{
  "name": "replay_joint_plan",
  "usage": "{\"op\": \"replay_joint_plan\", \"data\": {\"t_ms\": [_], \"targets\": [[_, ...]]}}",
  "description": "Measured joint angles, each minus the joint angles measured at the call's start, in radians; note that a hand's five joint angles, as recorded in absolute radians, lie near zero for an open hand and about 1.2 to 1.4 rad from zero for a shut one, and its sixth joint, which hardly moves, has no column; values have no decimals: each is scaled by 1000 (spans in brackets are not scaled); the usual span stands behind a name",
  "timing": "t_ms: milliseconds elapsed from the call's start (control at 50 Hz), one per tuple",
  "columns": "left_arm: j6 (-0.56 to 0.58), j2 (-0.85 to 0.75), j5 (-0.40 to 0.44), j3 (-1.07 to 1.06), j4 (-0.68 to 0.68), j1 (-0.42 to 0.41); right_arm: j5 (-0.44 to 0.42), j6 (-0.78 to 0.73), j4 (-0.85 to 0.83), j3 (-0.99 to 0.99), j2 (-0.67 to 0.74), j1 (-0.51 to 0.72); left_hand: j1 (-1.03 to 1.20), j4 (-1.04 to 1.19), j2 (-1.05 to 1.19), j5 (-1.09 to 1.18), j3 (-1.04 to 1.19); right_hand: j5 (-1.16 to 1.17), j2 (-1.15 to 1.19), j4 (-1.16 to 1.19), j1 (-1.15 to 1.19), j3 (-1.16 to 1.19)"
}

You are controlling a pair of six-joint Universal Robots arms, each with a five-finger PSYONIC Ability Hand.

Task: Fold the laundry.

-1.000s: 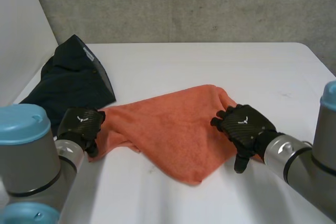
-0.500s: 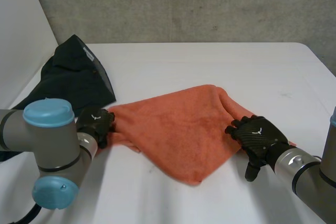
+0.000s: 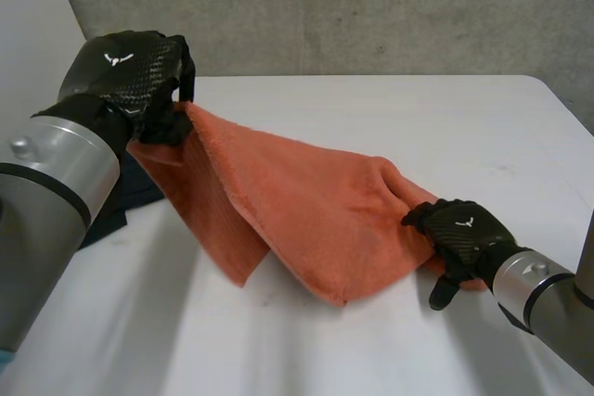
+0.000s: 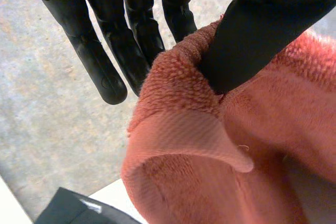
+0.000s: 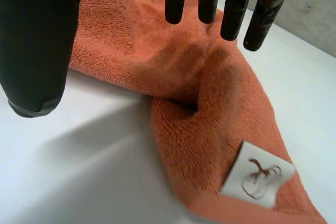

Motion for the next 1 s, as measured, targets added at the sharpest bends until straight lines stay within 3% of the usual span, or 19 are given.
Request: {"op": "replay_joint_plan", "data": {"t_ms": [380, 560, 600, 620, 660, 680, 720, 860, 920, 1000], "targets": [[-82, 33, 10, 81, -46, -60, -34, 403, -118, 3, 57, 178, 0, 2, 0, 0, 0, 0, 0, 0, 0, 0], [-113, 31, 9, 98, -46, -72, 53, 455, -271, -31, 163, 253, 0, 2, 0, 0, 0, 39, 52, 32, 27, 55], [-121, 30, 9, 98, -46, -72, 71, 460, -295, -46, 187, 258, 0, 2, 0, 0, 0, 131, 166, 137, 127, 157], [-131, 30, 8, 98, -46, -72, 90, 462, -317, -69, 220, 264, 0, 2, 0, 0, 0, 362, 402, 382, 358, 403], [-137, 30, 8, 98, -46, -71, 102, 461, -327, -87, 241, 268, 0, 2, 0, 0, 0, 577, 647, 606, 530, 626], [-142, 30, 8, 98, -46, -69, 110, 457, -331, -108, 261, 270, 0, 2, 0, 0, 0, 744, 808, 772, 659, 804], [-146, 30, 7, 97, -46, -67, 116, 450, -329, -129, 275, 269, 0, 2, 0, 0, 0, 882, 937, 912, 766, 926], [-147, 49, 5, 85, -46, -48, 67, 293, -142, -182, 152, 239, 0, 2, 0, 0, 0, 916, 957, 951, 776, 961], [-144, 61, 7, 74, -47, -32, 24, 162, 5, -214, 45, 189, 0, 3, 0, 0, 0, 915, 957, 951, 776, 961], [-143, 75, 10, 41, -47, 3, -49, -107, 318, -329, -114, 65, 0, 2, 0, 0, 1, 915, 957, 955, 776, 961]]}}
